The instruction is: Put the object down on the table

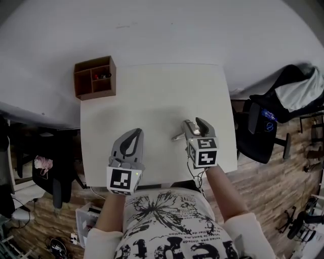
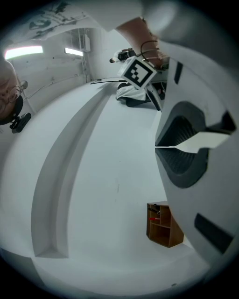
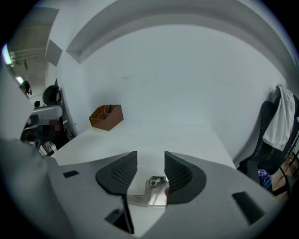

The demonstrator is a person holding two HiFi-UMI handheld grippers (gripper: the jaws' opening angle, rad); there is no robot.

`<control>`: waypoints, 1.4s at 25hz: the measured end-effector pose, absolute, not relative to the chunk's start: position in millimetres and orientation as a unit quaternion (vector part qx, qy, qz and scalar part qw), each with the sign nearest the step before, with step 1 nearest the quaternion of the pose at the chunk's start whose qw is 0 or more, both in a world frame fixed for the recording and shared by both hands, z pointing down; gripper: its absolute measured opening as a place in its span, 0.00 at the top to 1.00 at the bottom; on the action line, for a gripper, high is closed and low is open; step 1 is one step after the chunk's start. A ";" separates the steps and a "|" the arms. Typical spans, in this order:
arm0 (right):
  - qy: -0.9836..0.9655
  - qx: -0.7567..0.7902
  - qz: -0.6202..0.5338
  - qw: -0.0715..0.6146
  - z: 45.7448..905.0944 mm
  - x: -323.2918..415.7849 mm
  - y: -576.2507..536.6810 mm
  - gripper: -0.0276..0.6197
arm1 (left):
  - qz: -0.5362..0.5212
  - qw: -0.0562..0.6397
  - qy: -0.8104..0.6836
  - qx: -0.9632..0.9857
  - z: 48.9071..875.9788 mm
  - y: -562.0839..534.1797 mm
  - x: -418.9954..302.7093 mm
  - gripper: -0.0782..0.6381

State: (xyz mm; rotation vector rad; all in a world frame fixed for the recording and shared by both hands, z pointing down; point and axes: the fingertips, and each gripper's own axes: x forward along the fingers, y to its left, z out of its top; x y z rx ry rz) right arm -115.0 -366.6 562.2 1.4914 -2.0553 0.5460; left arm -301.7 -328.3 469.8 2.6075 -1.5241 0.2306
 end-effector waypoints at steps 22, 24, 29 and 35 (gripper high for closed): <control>-0.837 0.545 0.007 0.051 360.8 -150.4 -342.0 0.97 | 0.022 -0.033 -0.538 0.842 348.7 -320.0 -337.4 0.87; -0.839 0.541 0.004 0.048 358.8 -152.9 -341.4 0.97 | 0.022 -0.033 -0.537 0.843 345.6 -318.7 -336.1 0.87; -0.840 0.539 0.002 0.059 362.0 -160.8 -335.8 0.97 | 0.017 -0.032 -0.533 0.846 343.1 -313.6 -334.4 0.87; -0.840 0.539 0.016 0.052 364.9 -164.5 -333.0 0.97 | 0.022 -0.027 -0.531 0.847 343.1 -311.4 -334.3 0.87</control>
